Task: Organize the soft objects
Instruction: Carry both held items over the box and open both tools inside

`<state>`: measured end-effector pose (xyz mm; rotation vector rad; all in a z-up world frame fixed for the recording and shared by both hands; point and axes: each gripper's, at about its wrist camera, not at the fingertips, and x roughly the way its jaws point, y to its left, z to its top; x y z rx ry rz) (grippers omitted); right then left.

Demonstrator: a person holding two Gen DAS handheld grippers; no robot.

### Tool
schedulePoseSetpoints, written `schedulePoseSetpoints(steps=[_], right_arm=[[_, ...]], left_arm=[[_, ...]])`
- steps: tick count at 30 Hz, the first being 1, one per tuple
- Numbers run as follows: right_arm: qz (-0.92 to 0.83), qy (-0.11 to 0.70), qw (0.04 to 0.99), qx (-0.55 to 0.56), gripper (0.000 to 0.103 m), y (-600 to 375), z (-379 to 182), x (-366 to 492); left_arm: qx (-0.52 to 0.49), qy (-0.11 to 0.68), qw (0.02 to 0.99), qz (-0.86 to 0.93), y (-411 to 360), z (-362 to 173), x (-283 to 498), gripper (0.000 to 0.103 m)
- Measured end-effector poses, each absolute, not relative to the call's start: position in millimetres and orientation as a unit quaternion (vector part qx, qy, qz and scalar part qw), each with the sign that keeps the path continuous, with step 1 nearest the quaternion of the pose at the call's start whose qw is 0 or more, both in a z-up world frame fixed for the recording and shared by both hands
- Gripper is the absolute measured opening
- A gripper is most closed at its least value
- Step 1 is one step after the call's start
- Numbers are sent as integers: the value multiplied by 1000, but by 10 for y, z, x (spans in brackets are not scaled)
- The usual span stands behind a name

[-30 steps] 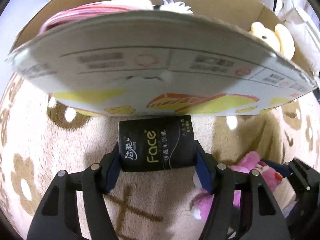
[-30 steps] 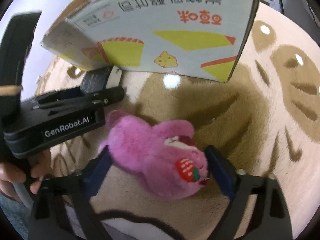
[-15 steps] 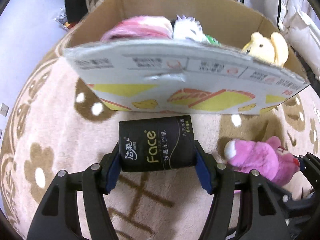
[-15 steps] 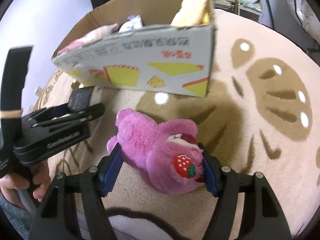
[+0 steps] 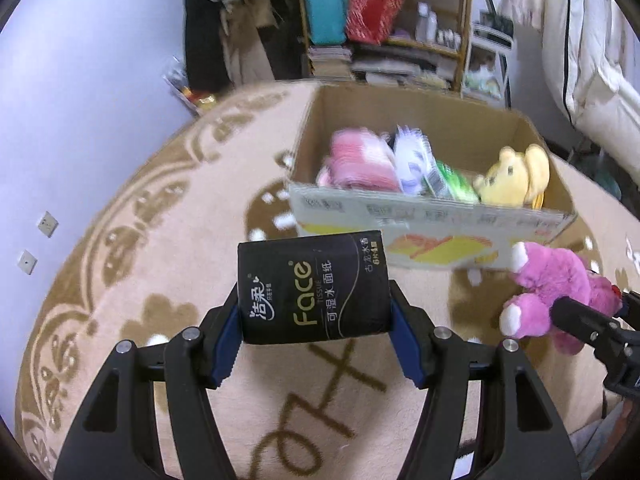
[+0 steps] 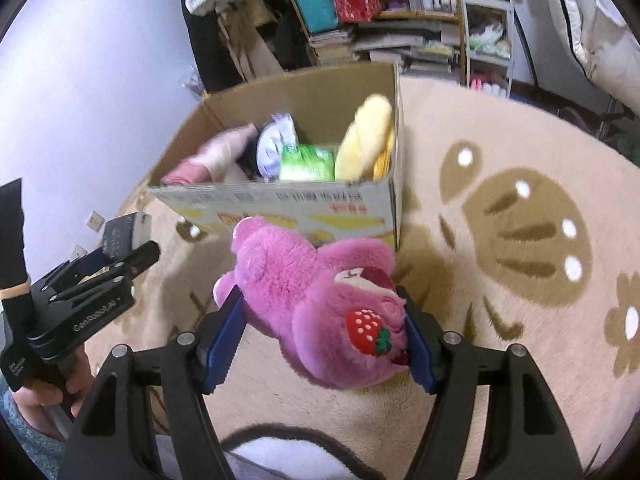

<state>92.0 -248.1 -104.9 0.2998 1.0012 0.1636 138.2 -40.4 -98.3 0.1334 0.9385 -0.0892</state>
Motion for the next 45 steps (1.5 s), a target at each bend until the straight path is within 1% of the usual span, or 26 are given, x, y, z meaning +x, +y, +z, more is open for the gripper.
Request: schedulePoseSetpoints(steps=[2, 11, 18, 28, 45], right_arm=[[81, 465, 869, 151, 75, -2512, -952, 898], [84, 406, 896, 157, 75, -2525, -547, 971], [81, 389, 905, 150, 75, -2509, -446, 1194], [78, 376, 914, 130, 75, -2483, -419, 1517], [85, 385, 911, 122, 76, -2416, -587, 1913]], left_arm=[[58, 437, 897, -36, -352, -801, 1352, 64], [47, 367, 928, -42, -144, -357, 1438, 64], [58, 335, 939, -55, -211, -150, 1623, 64], [74, 333, 938, -65, -323, -192, 1971, 64], [91, 357, 925, -93, -593, -576, 2272, 64]])
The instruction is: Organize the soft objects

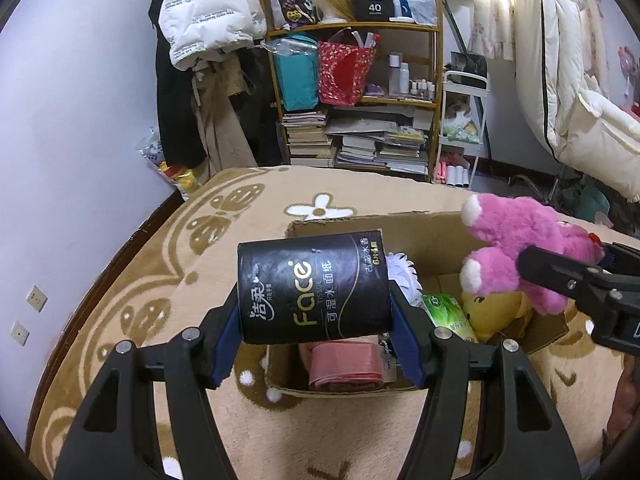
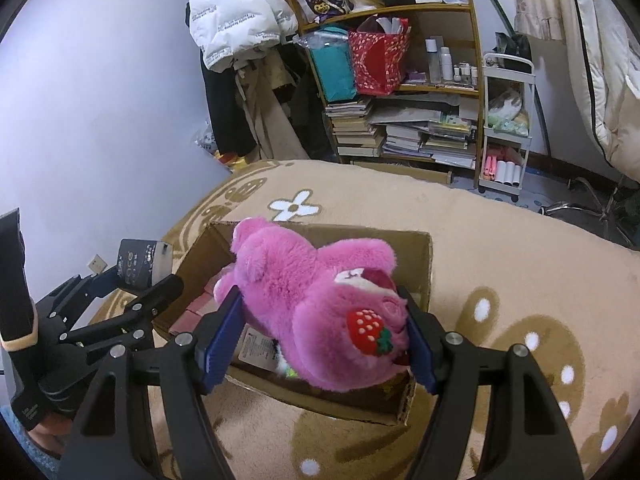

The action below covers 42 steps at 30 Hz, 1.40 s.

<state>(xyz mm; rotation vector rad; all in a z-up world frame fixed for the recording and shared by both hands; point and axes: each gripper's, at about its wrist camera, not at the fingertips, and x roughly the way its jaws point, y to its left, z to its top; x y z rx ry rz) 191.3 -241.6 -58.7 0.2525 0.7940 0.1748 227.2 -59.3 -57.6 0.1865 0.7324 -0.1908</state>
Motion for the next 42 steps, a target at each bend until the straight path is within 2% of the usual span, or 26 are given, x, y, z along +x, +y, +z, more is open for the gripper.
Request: schedulePoseSetpoints(steps=[28, 30, 32, 36, 37, 39, 42], right_arm=[[88, 393, 901, 158, 81, -2521, -746, 1918], [93, 389, 903, 159, 81, -2516, -726, 1904], [95, 385, 904, 160, 81, -2508, -701, 1892], [96, 384, 904, 163, 82, -2512, -661, 1854], [96, 385, 904, 161, 85, -2515, -650, 1843], [94, 384, 905, 158, 98, -2524, -625, 1822], [94, 376, 907, 164, 103, -2547, -555, 1733]], left_arm=[[109, 365, 915, -136, -704, -735, 2249, 66], [117, 360, 916, -135, -708, -729, 2220, 78], [115, 353, 918, -137, -698, -698, 2202, 86], [113, 352, 919, -138, -692, -670, 2190, 90], [112, 353, 918, -138, -682, -663, 2175, 93], [107, 354, 918, -143, -657, -641, 2134, 101], [99, 346, 920, -153, -622, -600, 2044, 102]])
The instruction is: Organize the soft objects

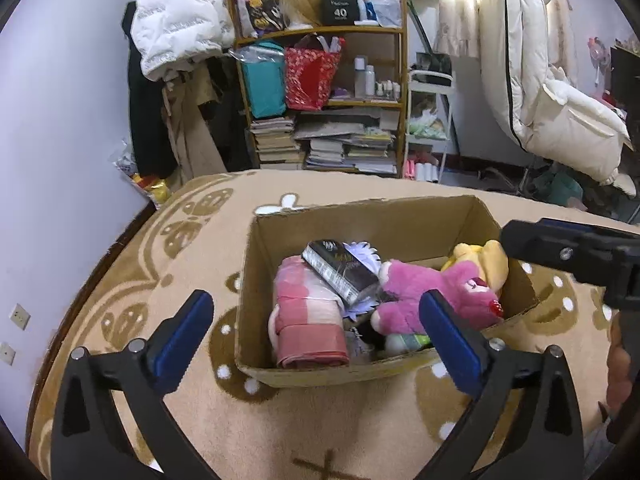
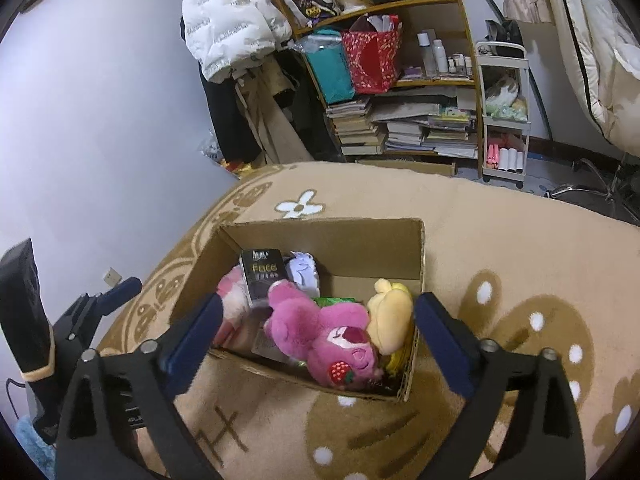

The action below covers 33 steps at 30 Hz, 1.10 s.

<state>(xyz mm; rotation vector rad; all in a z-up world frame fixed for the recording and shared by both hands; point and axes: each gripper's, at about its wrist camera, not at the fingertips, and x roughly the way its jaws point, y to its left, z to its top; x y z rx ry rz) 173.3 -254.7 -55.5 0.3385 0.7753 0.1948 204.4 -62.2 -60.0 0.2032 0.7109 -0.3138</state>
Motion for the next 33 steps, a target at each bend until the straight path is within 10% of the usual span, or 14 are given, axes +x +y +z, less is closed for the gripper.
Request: schedulePoseSetpoints(steps=[33], right_arm=[[80, 263, 944, 184, 103, -2474, 293, 392]], left_arm=[[68, 251, 960, -101, -58, 536, 774, 102]])
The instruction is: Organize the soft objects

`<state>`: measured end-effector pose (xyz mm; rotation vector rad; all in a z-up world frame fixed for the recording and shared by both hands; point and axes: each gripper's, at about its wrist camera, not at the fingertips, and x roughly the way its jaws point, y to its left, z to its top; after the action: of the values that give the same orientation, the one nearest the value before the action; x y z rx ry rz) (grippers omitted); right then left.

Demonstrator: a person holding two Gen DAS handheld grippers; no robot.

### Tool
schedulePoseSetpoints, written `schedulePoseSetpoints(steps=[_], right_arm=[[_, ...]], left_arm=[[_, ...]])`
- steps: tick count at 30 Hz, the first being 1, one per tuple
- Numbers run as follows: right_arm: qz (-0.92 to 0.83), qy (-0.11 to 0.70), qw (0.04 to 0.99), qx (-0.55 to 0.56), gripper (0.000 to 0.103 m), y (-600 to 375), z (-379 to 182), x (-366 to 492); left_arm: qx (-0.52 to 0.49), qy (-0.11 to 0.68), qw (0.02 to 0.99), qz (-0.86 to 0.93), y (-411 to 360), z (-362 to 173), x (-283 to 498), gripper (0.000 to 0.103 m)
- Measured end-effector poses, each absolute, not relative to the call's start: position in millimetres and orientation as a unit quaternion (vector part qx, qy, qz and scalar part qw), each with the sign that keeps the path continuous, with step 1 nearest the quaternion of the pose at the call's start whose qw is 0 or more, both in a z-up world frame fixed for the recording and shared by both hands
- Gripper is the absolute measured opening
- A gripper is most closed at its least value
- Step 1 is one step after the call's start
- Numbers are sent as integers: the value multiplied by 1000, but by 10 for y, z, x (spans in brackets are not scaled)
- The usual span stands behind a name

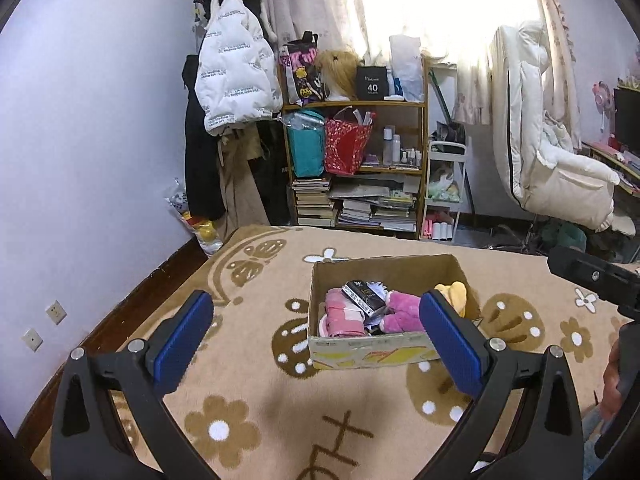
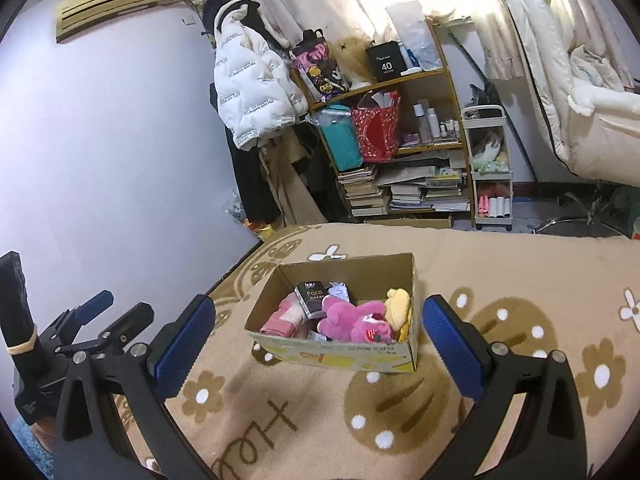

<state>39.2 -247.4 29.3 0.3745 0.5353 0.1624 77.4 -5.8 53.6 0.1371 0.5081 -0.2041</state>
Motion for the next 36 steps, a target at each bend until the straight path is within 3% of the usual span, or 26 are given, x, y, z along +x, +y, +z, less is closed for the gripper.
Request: schedulePoseSetpoints(steps=[15, 36], right_arm=[[72, 239, 954, 163, 103, -2395, 127, -37], [51, 254, 955, 145, 103, -2478, -173, -121]], left_arm=[[46, 223, 970, -85, 163, 543, 179, 102], [60, 253, 962, -86, 79, 80, 191, 102]])
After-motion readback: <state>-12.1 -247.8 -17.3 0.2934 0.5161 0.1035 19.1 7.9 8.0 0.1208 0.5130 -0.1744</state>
